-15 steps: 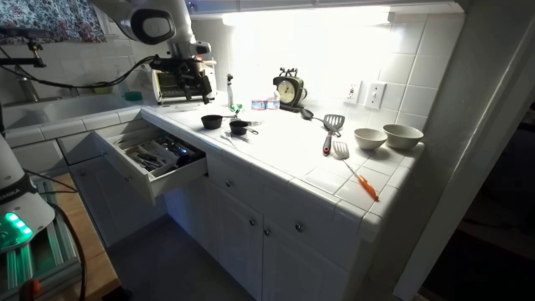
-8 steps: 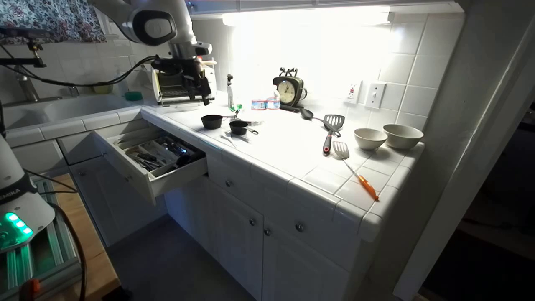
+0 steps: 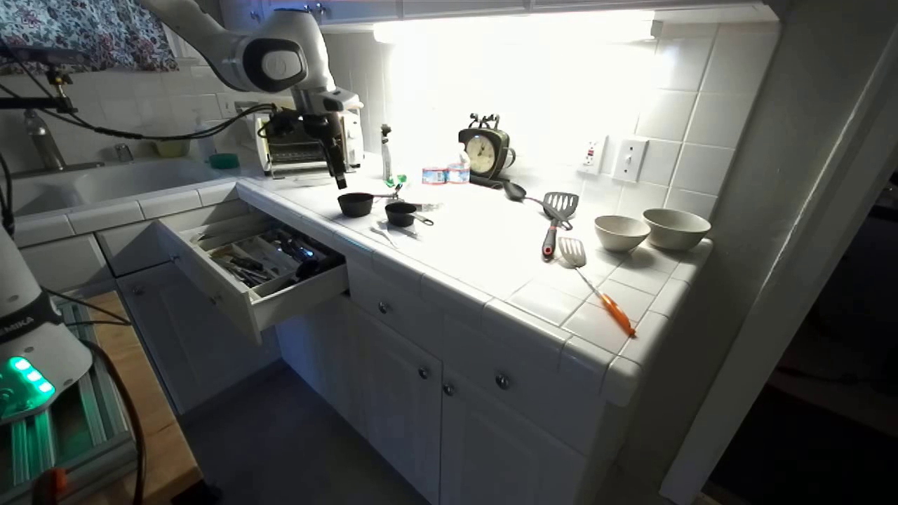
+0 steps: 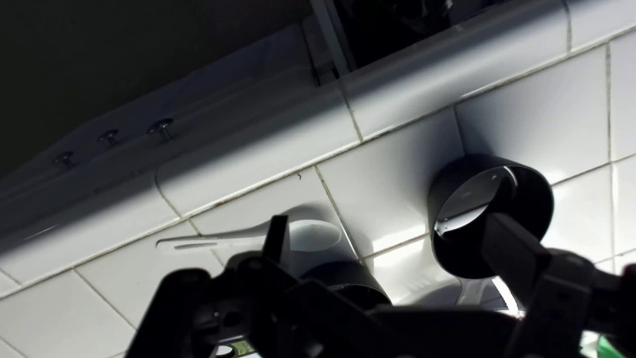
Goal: Put the left back pot in the right black pot
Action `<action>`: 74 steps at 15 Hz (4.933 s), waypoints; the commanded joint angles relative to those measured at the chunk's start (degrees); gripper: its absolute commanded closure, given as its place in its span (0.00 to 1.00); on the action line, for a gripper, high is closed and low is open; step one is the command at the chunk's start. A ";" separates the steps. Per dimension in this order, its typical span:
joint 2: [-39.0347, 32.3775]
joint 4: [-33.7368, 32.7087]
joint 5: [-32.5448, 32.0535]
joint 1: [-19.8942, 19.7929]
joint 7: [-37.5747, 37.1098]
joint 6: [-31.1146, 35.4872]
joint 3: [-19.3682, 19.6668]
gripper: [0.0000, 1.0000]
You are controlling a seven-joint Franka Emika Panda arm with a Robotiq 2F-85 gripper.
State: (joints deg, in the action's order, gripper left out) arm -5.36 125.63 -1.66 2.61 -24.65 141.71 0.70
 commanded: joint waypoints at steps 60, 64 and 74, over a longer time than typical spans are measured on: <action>-28.47 -24.95 3.76 8.02 -2.65 13.72 4.86 0.57; -28.47 -25.05 3.65 8.29 -2.96 13.74 5.13 0.65; -28.52 -25.23 3.64 8.94 -4.94 13.10 6.03 0.94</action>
State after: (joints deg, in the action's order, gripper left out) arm -32.77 101.78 2.10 10.45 -27.50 155.14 5.62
